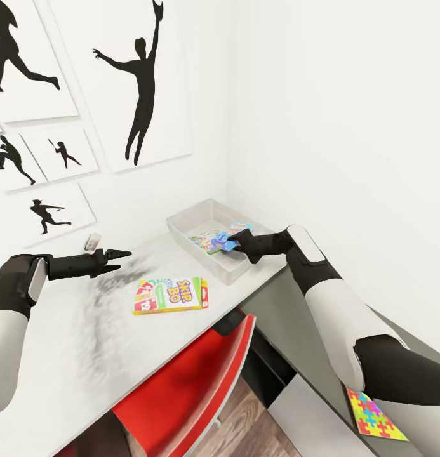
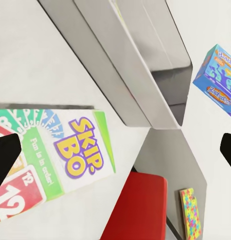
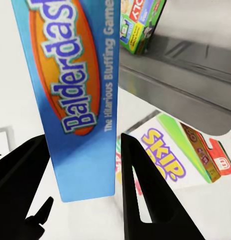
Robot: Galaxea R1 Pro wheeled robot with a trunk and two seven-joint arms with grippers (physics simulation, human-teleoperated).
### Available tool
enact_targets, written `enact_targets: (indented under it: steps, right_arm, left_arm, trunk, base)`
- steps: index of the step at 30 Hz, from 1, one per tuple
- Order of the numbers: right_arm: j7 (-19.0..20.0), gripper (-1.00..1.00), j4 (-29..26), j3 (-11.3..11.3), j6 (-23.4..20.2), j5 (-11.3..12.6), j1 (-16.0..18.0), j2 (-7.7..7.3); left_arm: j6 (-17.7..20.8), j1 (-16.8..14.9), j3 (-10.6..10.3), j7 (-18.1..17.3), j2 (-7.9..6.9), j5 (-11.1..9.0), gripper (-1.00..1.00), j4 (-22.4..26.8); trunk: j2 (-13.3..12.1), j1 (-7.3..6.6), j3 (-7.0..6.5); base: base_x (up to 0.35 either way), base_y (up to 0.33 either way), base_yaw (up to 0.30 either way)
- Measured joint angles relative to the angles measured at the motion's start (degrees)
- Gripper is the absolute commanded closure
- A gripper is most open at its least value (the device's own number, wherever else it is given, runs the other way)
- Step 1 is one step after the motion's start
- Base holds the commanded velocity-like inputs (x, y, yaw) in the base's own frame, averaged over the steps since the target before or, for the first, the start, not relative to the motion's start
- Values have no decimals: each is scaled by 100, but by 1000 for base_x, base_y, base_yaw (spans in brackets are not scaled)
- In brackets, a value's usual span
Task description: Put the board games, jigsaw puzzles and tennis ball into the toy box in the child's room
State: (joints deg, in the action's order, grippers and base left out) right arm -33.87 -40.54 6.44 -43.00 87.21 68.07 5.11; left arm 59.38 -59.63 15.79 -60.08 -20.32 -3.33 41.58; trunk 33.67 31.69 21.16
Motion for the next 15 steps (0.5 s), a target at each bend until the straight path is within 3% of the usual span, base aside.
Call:
enact_targets:
  steps: [15]
  right_arm:
    - [-47, 100, 471, -29, -8, -1, 35, 1]
  left_arm:
    - [0, 0, 0, -2, -6, 0, -100, 0]
  trunk:
    - [0, 0, 0]
  base:
    - [1, 1, 0]
